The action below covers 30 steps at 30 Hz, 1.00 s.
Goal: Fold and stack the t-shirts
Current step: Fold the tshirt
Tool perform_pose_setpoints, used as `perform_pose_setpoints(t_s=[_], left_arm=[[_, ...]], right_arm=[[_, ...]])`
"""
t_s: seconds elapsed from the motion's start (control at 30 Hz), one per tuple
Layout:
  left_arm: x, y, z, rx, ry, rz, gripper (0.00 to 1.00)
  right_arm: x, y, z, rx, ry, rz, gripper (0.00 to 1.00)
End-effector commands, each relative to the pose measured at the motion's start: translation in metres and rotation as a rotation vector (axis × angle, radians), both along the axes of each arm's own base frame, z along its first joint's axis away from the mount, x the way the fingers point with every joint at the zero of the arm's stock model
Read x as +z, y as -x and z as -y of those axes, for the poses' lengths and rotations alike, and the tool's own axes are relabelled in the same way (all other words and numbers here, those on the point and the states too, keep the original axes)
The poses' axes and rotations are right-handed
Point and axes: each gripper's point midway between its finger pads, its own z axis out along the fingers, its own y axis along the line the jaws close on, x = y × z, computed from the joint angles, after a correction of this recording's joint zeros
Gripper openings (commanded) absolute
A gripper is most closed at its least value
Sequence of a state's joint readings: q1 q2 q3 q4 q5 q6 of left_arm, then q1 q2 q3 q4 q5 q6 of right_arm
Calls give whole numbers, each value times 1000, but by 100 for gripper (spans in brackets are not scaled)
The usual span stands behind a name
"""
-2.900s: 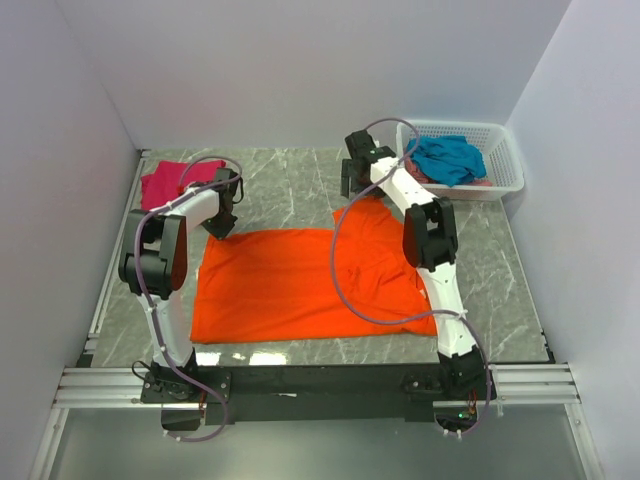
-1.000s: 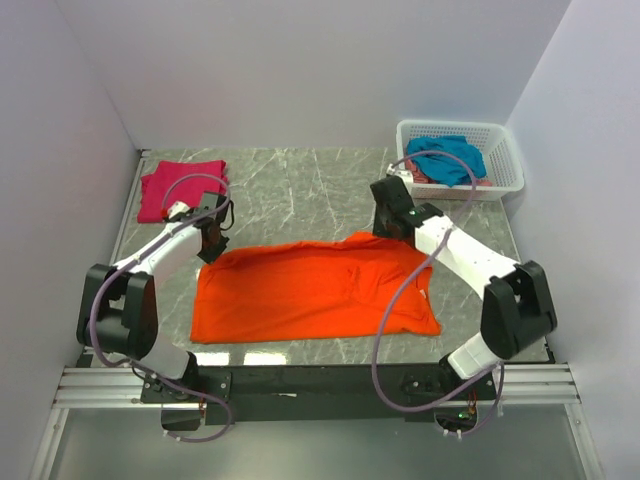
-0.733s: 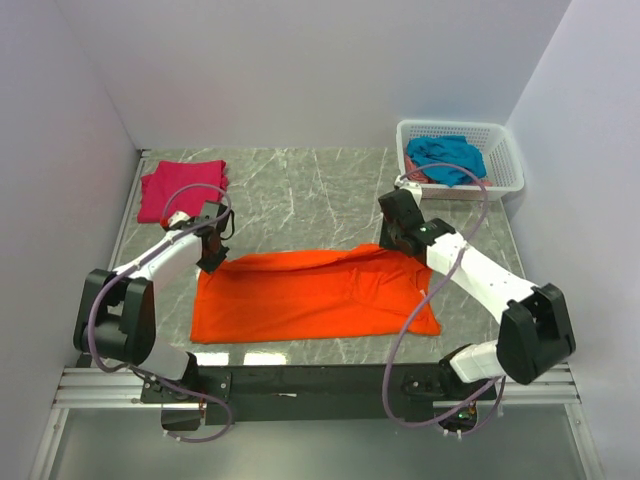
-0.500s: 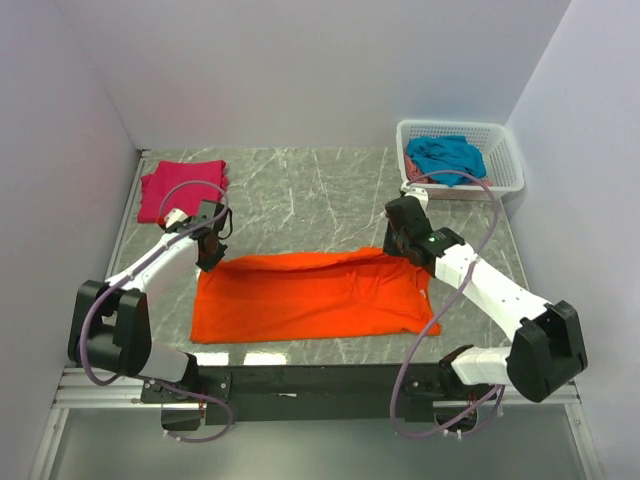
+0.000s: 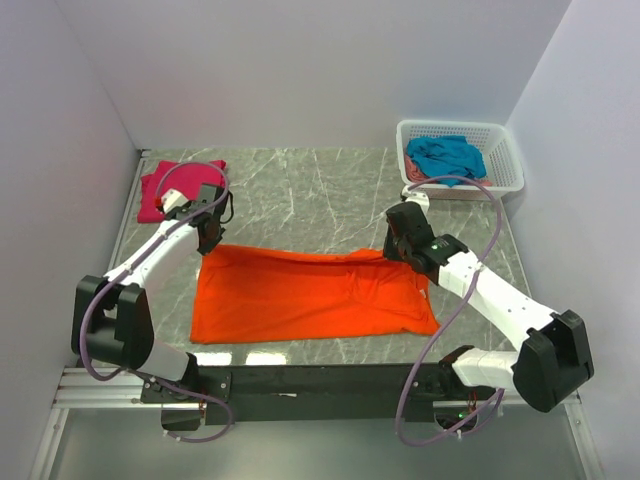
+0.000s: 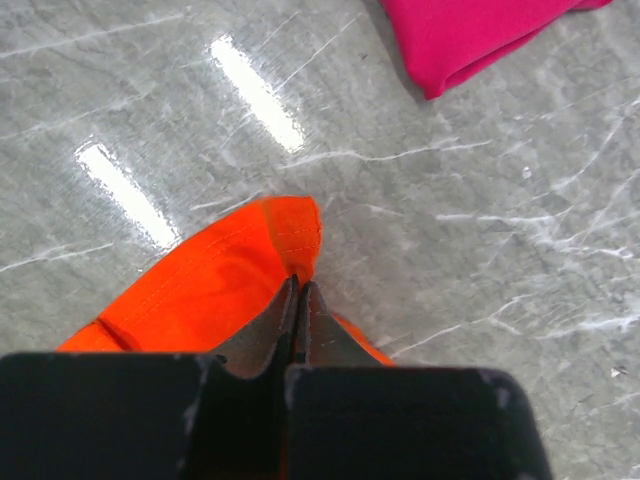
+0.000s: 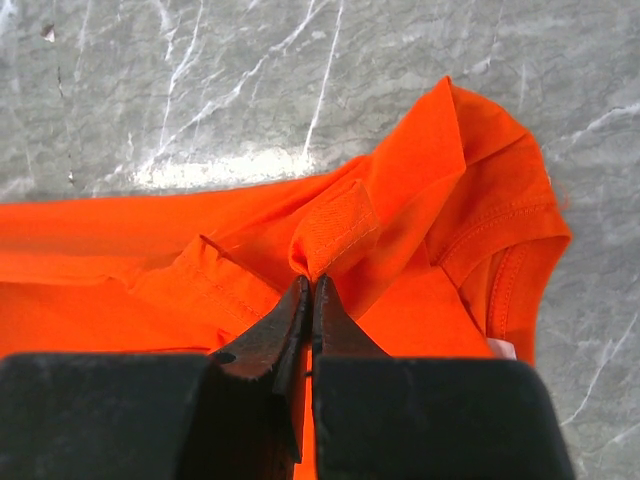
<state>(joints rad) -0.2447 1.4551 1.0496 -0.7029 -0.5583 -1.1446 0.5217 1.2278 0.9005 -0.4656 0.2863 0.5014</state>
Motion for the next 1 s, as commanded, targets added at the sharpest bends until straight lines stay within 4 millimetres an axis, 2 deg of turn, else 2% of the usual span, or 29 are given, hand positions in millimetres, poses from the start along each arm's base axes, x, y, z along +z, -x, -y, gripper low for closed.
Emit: perform_pose_setpoints(t_s=[0.0,0.13,0.3,0.47,0.57,0.67,0.73,0.8,0.83,0.87,0.9,0.97], left_arm=[[-5,6,-6,3,-36,-21,1],[-16,20,-8,13,-28,-50,1],[-18,34,-11,17,-27,-58,1],[-25,46,-4,-3,23,-55,1],[-29,53,-7,6,26,-47,1],[-34,56,-5,-8,39,-43,1],[-40,60,-1,-30,54,-48,1],[-50,69,2,-35,80,-73,1],[-52,75,2,-31,88,-91,7],[-53,78,5,-34,105,-100,14],[-56,84,5,-29,111,-113,26],[-54,97,0,-5,105,-129,42]], right_arm=[[5,3,-2,-3,-21,30,0],[1,10,-3,2,-30,18,0],[-10,24,0,5,-28,1,0],[-17,36,3,-8,-38,-4,0],[-28,45,0,-6,-60,-14,0],[-47,58,2,-24,-56,-41,0],[-53,66,-1,-37,-74,-56,6],[-67,79,0,-37,-77,-89,16],[-67,86,-7,-30,-108,-96,22],[-76,95,-7,-23,-112,-123,35],[-74,102,-12,-16,-147,-125,42],[-76,112,-12,-6,-158,-147,53]])
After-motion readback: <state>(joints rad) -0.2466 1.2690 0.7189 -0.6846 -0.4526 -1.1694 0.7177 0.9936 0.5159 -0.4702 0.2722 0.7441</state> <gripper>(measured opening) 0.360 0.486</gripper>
